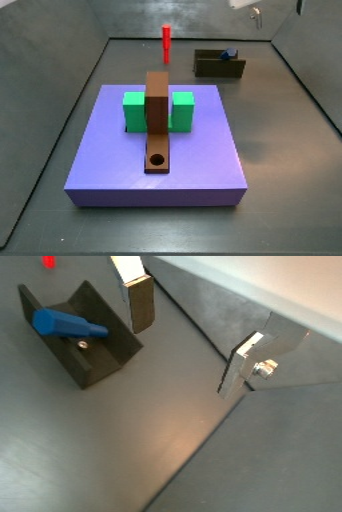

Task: Pick up the blue object. Move up. Place the blue object on the fixture. Regrasp the blue object. Move to above the board. Insert the blue object.
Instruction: Regrasp the blue object.

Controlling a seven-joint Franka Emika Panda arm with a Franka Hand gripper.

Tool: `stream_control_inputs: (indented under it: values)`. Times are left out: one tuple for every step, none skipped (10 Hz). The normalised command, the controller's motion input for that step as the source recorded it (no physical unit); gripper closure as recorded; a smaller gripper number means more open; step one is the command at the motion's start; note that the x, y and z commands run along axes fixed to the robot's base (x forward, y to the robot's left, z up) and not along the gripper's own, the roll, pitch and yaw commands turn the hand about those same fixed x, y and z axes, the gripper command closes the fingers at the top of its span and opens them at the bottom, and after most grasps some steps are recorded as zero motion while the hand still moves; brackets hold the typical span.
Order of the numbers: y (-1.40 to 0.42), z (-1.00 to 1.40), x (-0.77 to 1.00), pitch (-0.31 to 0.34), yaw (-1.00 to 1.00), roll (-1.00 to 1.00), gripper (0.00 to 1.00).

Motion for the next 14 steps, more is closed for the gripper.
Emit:
stream_control_inputs:
  values:
    - [0.00,0.00,0.04,-0.274,0.21,1.00,0.00]
    - [-0.02,0.00,0.01,-0.269,0.19,1.00,0.00]
    - [-0.06,-0.05,0.00,-0.283,0.21,1.00,0.00]
    - [-0.18,-0.06,-0.13,-0.294,0.36,1.00,0.00]
    - [-0.11,0.00,-0.17,-0.111,0.37,1.00,0.00]
    - [-0.05,0.00,-0.13,0.000,0.28,1.00,0.00]
    - [0.00,0.00,-0.01,0.260,0.30,1.00,0.00]
    - [0.00,0.06,0.00,0.514,0.39,1.00,0.00]
    - [0.00,0.10,0.00,0.571,0.37,1.00,0.00]
    - [0.00,0.10,0.00,0.580,0.37,1.00,0.00]
    - [0.00,0.10,0.00,0.580,0.37,1.00,0.00]
    - [-0.01,0.03,0.00,0.540,0.37,1.00,0.00]
    - [-0.13,-0.11,0.00,0.114,0.10,0.47,0.00]
    - [-0.03,-0.17,-0.10,-0.051,0.05,0.06,0.00]
